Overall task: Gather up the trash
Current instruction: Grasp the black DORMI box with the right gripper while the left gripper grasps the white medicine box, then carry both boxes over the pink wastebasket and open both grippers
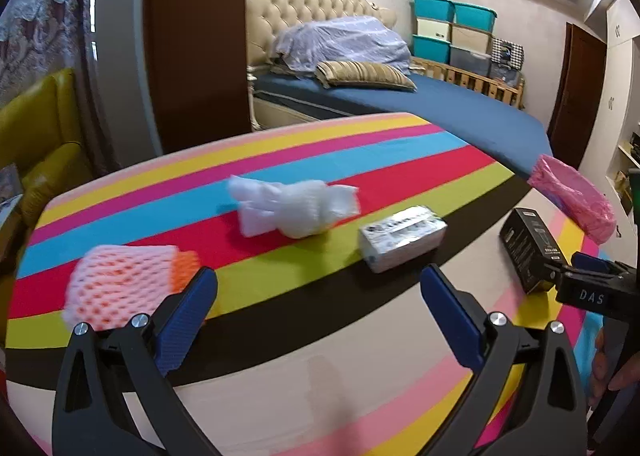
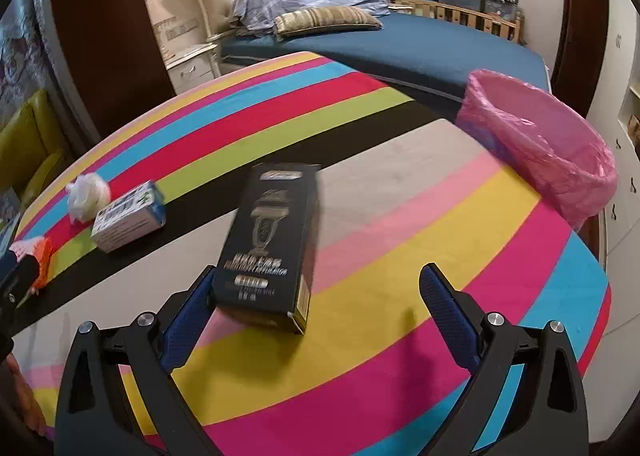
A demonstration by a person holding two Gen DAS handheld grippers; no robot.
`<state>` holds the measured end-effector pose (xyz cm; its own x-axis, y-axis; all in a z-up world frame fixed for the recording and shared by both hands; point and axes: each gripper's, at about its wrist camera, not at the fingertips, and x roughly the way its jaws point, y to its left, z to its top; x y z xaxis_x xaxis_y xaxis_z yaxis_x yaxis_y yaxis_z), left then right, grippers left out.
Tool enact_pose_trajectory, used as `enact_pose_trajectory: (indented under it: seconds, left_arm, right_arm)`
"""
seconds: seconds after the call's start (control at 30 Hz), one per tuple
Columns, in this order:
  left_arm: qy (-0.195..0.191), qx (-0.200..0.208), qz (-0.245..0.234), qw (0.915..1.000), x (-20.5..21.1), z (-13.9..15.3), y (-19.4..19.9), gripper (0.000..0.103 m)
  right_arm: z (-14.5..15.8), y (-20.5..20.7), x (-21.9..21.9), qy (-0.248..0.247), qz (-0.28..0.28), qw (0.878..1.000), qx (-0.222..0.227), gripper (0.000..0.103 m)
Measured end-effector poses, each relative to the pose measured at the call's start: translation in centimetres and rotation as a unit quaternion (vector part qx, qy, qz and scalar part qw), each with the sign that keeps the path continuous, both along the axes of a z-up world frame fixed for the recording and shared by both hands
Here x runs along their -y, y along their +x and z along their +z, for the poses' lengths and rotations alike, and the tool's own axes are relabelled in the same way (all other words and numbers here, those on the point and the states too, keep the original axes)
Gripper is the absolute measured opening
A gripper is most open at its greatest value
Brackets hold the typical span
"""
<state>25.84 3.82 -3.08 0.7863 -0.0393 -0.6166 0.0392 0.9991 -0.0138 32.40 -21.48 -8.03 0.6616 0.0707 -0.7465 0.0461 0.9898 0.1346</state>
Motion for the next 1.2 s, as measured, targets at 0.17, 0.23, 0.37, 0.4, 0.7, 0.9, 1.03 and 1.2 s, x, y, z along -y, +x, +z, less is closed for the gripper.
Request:
enact_pose_trajectory:
  seconds: [0.17,0.23,0.37,0.4,0.7,0.9,1.03,1.2]
  left_arm:
    - [0.002,-0.022,-0.017,0.9996,1.2,-1.0,1.3,0.098]
    - [-0.003,-0.028,-0.022,0.9994,1.3,-1.3,1.9,0.097]
    - [-0.002,-0.047,-0.033,0.9983,1.8,-2.1,3.3,0.097]
    - [0.001,-0.050,-0.037,0.9981,2.0,-2.2,3.5,0.097]
    - [0.034,-0.100,-0.136,0.9851,4.2,-3.8,8.3,0.081]
    - [0.046,-0.116,-0.179,0.9760,5.9,-4.3,10.6,0.074]
    - [0.043,-0.106,-0.207,0.9717,7.1,-3.7,9.6,0.041]
    - [0.040,-0.060,-0.197,0.9778,7.6,-2.2,6.7,0.038]
  right_arm:
    - [0.2,0.8,-0.6,0.007,0.035,0.999,0.011,0.083]
    - [0.0,1.2,-0.9,0.008,0.042,0.999,0.004,0.074]
    - [-0.5,1.3,-0.3,0.017,0.058,0.998,-0.003,0.054]
    - [-0.5,1.1,-0.2,0.021,0.068,0.997,-0.002,0.046]
    - [-0.4,0.3,0.8,0.041,0.084,0.996,0.013,0.041]
    - [-0.5,0.3,1.3,0.039,0.077,0.996,0.011,0.042]
    - [-0.6,0.1,1.9,0.035,0.066,0.997,0.011,0.042]
    - [-0.6,-0.3,2.6,0.030,0.059,0.998,0.018,0.042]
